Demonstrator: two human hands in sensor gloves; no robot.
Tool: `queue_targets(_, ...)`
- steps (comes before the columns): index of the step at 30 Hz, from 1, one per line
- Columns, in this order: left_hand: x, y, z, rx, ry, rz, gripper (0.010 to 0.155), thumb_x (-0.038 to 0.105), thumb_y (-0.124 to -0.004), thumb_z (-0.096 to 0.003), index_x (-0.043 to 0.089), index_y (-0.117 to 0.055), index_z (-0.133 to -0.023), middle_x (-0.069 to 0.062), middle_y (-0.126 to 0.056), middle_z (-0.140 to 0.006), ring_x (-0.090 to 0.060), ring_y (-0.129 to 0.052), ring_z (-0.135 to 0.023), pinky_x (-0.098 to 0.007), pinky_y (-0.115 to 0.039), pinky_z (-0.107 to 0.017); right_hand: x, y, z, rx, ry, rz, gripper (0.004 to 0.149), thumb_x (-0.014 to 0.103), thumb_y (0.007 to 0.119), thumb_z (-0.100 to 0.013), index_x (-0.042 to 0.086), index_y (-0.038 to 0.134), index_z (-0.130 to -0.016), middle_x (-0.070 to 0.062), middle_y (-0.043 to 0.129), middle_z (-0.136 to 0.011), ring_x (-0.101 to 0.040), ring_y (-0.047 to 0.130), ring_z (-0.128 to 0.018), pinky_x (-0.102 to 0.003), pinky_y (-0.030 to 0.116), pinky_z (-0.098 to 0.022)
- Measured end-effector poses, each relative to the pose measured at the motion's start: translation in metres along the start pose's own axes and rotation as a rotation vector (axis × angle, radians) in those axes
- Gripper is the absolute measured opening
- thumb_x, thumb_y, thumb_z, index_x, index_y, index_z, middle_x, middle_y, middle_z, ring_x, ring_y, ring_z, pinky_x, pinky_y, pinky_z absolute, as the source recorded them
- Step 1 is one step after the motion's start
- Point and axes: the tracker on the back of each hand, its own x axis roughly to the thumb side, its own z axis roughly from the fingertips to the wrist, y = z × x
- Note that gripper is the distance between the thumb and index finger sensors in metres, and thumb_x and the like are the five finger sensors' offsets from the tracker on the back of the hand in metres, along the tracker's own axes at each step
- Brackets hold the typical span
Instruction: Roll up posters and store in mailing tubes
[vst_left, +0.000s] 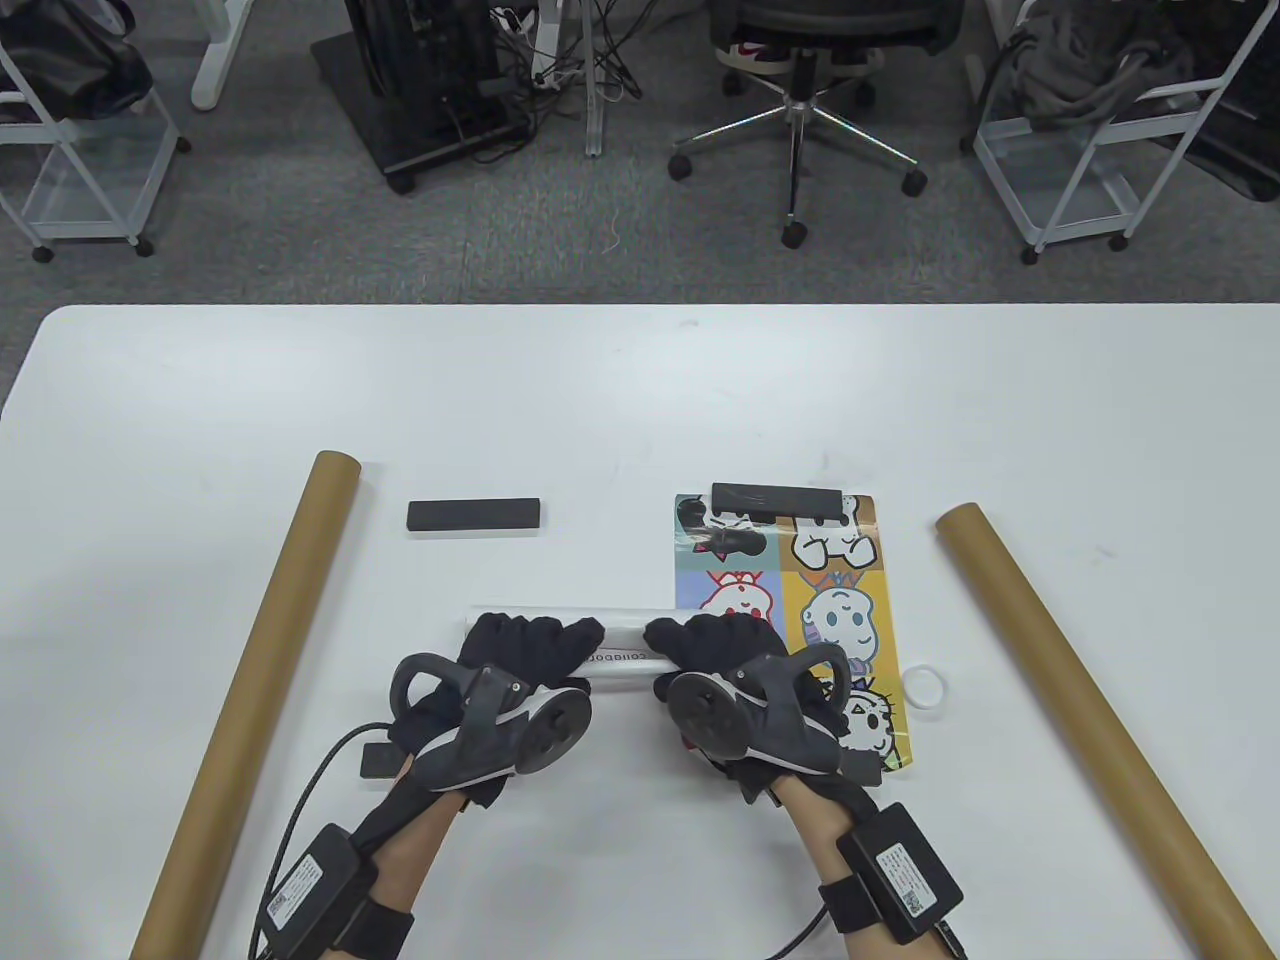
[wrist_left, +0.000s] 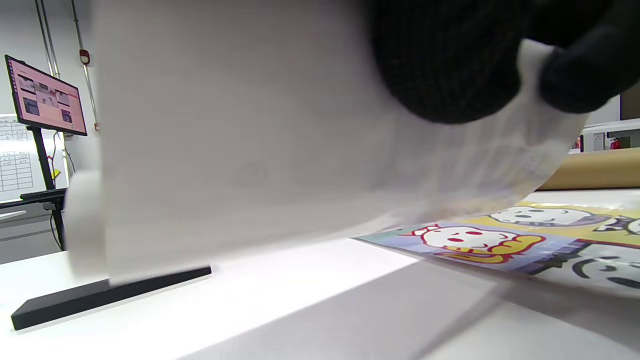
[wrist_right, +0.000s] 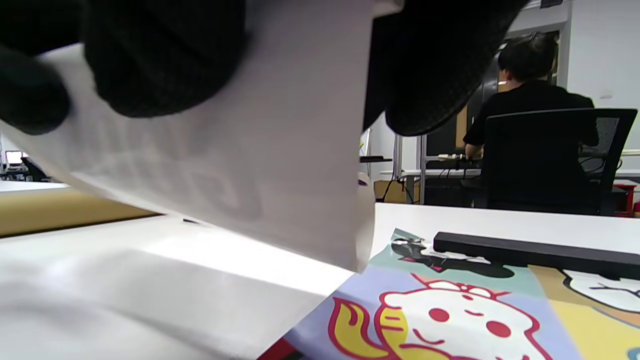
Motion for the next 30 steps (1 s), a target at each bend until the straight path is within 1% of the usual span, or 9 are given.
queue_targets(3,0.002,-0.002,-0.001,-0.029,-0.003,0.000,0.049,0.049,-0.074,-0.0477,0.037,-0.077,-0.095,0.012,-0.096,-0.078,-0.014,-0.102,-0.060,-0.044,-0.082,-0.071,0.001,0.001,-0.001,0.018,0.002,0.010,0.051,0.038,0.079,-0.038,0.023,0.078,-0.087,0.005,0.095,-0.071,-0.024,0.101,-0.059,-0.053,0.080,-0.060)
queue_targets(6,0.004,-0.003,-0.002,-0.052,-0.003,-0.045,0.049,0.048,-0.073,-0.0485,0.035,-0.076,-0.095,0.010,-0.094,-0.078,-0.015,-0.098,-0.059,-0.047,-0.079,-0.073,0.004,0.006,-0.004,0.151,-0.020,-0.020,0.050,0.034,0.070,-0.046,0.019,0.067,-0.094,-0.003,0.084,-0.076,-0.029,0.089,-0.060,-0.061,0.071,-0.064)
queue_targets(9,0.007,-0.005,-0.004,-0.053,-0.006,-0.153,0.040,0.049,-0.084,-0.0431,0.038,-0.079,-0.082,0.012,-0.092,-0.071,-0.013,-0.095,-0.055,-0.046,-0.080,-0.072,0.006,0.006,-0.005,0.198,-0.023,-0.052,0.048,0.036,0.070,-0.046,0.021,0.066,-0.092,-0.003,0.082,-0.074,-0.028,0.087,-0.055,-0.061,0.071,-0.063)
queue_targets(11,0.007,-0.005,-0.005,-0.062,-0.016,-0.150,0.031,0.049,-0.086,-0.0420,0.039,-0.081,-0.071,0.016,-0.092,-0.065,-0.012,-0.096,-0.054,-0.047,-0.080,-0.072,0.011,0.003,-0.003,0.193,-0.026,-0.029,0.050,0.039,0.078,-0.043,0.023,0.067,-0.089,-0.001,0.082,-0.071,-0.028,0.086,-0.054,-0.061,0.070,-0.064)
queue_targets(15,0.006,-0.005,-0.003,-0.074,-0.025,-0.119,0.025,0.050,-0.085,-0.0441,0.039,-0.084,-0.067,0.015,-0.094,-0.066,-0.014,-0.098,-0.059,-0.048,-0.079,-0.074,0.011,0.003,-0.003,0.153,-0.026,0.000,0.042,0.039,0.080,-0.042,0.027,0.075,-0.082,0.002,0.087,-0.066,-0.025,0.090,-0.051,-0.058,0.075,-0.062)
queue_targets(20,0.003,-0.005,-0.002,-0.080,-0.013,-0.108,0.031,0.052,-0.079,-0.0470,0.041,-0.087,-0.075,0.011,-0.095,-0.079,-0.019,-0.097,-0.069,-0.049,-0.076,-0.075,0.013,0.004,-0.002,0.132,-0.010,0.032,0.042,0.039,0.076,-0.044,0.025,0.080,-0.084,-0.007,0.083,-0.082,-0.033,0.088,-0.064,-0.064,0.069,-0.065)
queue_targets(23,0.005,-0.003,-0.001,-0.095,-0.005,-0.137,0.040,0.052,-0.077,-0.0483,0.043,-0.084,-0.086,0.004,-0.078,-0.094,-0.022,-0.087,-0.075,-0.053,-0.071,-0.077,0.013,0.006,-0.003,0.172,-0.010,0.024,0.044,0.037,0.074,-0.045,0.024,0.078,-0.087,-0.007,0.077,-0.087,-0.033,0.085,-0.067,-0.063,0.066,-0.067)
queue_targets(26,0.007,-0.001,-0.002,-0.134,0.004,-0.111,0.048,0.047,-0.075,-0.0514,0.039,-0.078,-0.099,0.002,-0.076,-0.094,-0.021,-0.086,-0.074,-0.055,-0.070,-0.077,0.012,0.005,-0.004,0.171,-0.002,0.026,0.044,0.036,0.073,-0.045,0.023,0.078,-0.086,-0.005,0.079,-0.081,-0.031,0.086,-0.062,-0.062,0.068,-0.066)
queue_targets(30,0.008,-0.001,-0.001,-0.111,-0.002,-0.067,0.055,0.045,-0.076,-0.0507,0.033,-0.075,-0.104,0.006,-0.082,-0.089,-0.018,-0.090,-0.070,-0.052,-0.074,-0.076,0.007,0.005,-0.002,0.157,0.001,0.003,0.051,0.037,0.075,-0.043,0.021,0.074,-0.091,-0.002,0.083,-0.073,-0.028,0.090,-0.057,-0.060,0.072,-0.064)
